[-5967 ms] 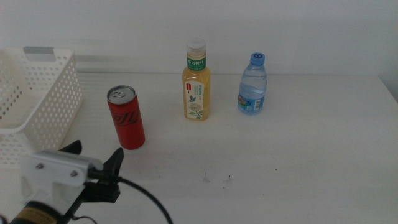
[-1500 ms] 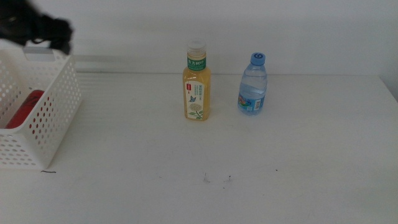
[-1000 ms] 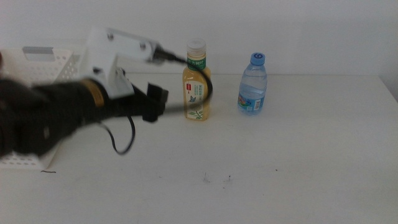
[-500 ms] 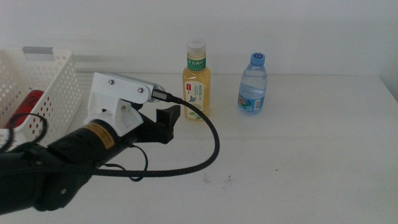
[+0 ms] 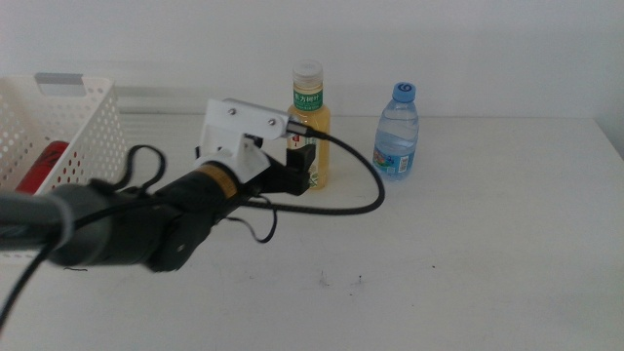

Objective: Use arms to grab the bottles and put them into the dustbin to the left of the table.

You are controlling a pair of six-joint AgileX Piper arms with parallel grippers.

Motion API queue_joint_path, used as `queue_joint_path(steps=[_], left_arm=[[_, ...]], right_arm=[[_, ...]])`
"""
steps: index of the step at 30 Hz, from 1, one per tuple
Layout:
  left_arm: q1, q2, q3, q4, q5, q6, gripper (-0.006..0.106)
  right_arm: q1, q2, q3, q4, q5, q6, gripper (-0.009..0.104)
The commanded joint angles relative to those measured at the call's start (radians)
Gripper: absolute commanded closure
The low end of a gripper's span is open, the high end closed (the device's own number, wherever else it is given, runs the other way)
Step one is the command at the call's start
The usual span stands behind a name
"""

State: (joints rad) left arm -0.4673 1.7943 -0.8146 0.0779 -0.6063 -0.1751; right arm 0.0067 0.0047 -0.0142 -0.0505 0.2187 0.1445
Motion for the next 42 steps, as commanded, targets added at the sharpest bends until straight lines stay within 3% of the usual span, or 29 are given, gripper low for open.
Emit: queue_joint_path(steps=[1, 16, 26, 29, 35, 39, 42], left_arm=[[-0.002, 0.062, -0.063, 0.0, -0.033, 0.001, 0.007], [0.007, 0.388, -0.396, -0.011, -0.034, -0.035, 0.007], [0.03, 0.509, -0.505, -0.007, -0.04, -0.031, 0.01], [0.03, 0.519, -0.507, -0.007, -0.062, -0.031, 0.023], [0.041, 0.448, -0.48, 0.083, -0.033, -0.056, 0.071], [0.049, 0.27, -0.42, 0.09, 0.241, -0.079, 0.092], [0.059, 0.112, -0.419, 0.102, 0.549, -0.104, 0.1]], right_arm=[[-0.006, -0.005, 0.006, -0.01, -0.01, -0.006, 0.004], [-0.006, -0.005, 0.006, -0.01, -0.01, -0.006, 0.004], [-0.006, -0.005, 0.006, -0.01, -0.01, -0.006, 0.004], [-0.006, -0.005, 0.006, -0.01, -0.01, -0.006, 0.004], [-0.006, -0.005, 0.006, -0.01, -0.01, -0.006, 0.004], [-0.006, -0.005, 0.006, -0.01, -0.01, -0.006, 0.004], [-0.006, -0.005, 0.006, -0.01, -0.01, -0.006, 0.004]])
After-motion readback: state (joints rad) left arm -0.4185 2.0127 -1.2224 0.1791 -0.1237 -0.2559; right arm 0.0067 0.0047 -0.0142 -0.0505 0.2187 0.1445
